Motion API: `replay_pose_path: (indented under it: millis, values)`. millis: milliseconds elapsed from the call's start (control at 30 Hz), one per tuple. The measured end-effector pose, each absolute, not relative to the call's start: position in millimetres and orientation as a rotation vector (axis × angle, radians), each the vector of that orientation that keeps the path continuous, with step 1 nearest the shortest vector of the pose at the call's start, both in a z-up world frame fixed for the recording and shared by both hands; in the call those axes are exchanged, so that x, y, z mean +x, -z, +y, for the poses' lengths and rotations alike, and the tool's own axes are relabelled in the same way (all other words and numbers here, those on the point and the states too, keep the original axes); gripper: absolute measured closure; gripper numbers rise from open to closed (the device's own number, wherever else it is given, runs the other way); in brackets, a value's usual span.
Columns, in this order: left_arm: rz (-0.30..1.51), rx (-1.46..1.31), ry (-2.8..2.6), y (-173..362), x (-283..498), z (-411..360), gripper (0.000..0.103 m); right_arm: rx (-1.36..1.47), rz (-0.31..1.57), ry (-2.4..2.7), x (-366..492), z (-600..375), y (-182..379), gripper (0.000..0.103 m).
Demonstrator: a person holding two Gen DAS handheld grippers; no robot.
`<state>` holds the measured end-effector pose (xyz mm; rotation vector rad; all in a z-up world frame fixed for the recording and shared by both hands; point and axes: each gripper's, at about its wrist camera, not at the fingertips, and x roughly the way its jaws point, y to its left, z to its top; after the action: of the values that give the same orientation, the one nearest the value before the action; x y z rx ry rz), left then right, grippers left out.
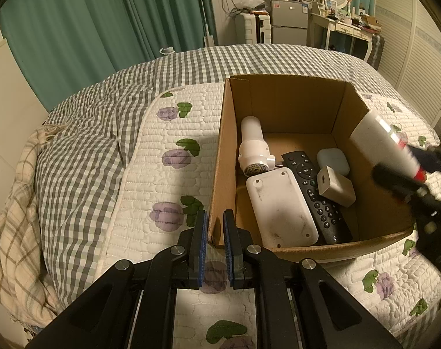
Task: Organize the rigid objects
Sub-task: 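Lift the white-and-red bottle into the box and release it, then grasp the second white charger block with the right gripper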
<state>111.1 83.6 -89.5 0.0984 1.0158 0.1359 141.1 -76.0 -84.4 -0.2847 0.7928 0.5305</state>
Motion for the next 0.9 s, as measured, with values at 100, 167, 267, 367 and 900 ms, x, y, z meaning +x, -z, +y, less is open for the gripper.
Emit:
replay_pose_path:
  millis: [100,167,267,367,900]
  values:
    - [1.015,0.099,-0.136,90,112,84,0.092,-0.298,0.812,-0.53,142,-72,97,0.067]
    - [1.015,0.099,-0.136,89,112,83,0.092,-0.296,0.821,-0.532,143,-71,101,0.067]
    - [1.015,0.098,-0.136,90,112,83,0.092,-0.295,0.829,-0.529,144,-73,104,0.067]
    - [1.015,0.099,-0.136,90,112,83,0.092,-0.287,0.827,-0.53,144,-74,102,0.067]
    - [1.012,0.102,-0.141,91,111,83,0.092,-0.235,0.651,-0.36,146,-179,12,0.026]
